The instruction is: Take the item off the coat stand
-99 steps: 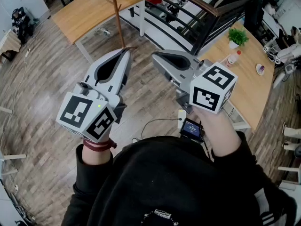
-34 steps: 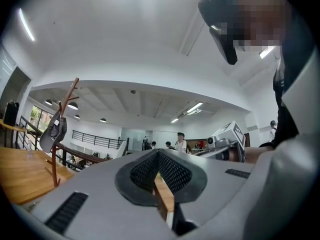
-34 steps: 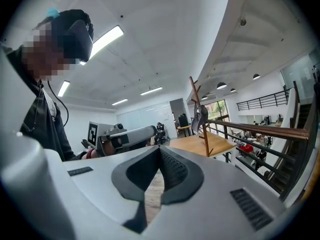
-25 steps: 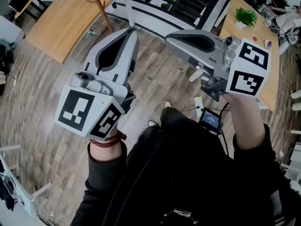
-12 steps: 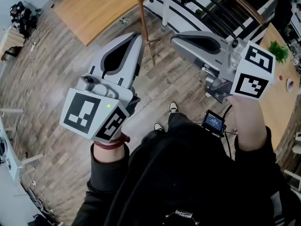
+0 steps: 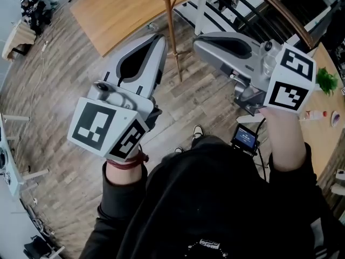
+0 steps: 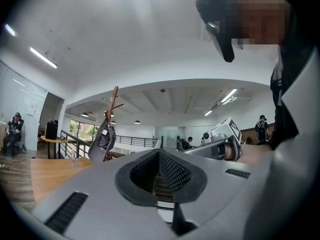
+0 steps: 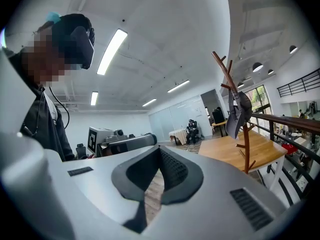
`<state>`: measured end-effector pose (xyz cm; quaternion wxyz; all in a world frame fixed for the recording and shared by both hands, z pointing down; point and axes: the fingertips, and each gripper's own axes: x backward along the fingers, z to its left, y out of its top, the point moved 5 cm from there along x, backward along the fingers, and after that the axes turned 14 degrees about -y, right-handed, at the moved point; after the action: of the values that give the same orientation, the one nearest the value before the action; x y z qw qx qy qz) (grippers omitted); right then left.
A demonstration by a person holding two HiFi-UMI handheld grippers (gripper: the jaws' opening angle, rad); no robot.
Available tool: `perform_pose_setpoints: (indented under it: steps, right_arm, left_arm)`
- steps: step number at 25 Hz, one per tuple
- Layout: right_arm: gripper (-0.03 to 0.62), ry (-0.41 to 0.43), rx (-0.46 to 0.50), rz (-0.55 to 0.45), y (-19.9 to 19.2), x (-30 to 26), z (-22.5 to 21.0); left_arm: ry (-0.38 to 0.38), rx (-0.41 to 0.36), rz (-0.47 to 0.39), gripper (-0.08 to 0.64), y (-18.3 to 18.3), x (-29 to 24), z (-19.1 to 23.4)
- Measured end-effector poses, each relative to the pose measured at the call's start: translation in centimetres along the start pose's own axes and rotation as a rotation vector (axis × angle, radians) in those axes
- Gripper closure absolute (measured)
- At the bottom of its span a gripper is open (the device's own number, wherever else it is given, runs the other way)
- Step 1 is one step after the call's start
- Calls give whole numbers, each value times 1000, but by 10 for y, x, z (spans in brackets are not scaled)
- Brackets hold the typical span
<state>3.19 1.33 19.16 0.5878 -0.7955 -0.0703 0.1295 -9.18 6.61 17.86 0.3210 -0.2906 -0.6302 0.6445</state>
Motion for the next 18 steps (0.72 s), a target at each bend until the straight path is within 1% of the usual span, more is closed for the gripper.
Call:
perform_pose_setpoints:
  steps: [4,13,18]
  right_arm:
    - [577,3,0,-3,8,1,-17]
    - [577,-5,-29,-21,10,24,-77]
    - [577,-22,-49,-53,19,35,-102]
  left_arm:
    - [-6,-2,0,554,5,-20,6]
    - [-9,-6,12,554,-4,-79,11]
    - [-34,-18,31,554,0,-106,15]
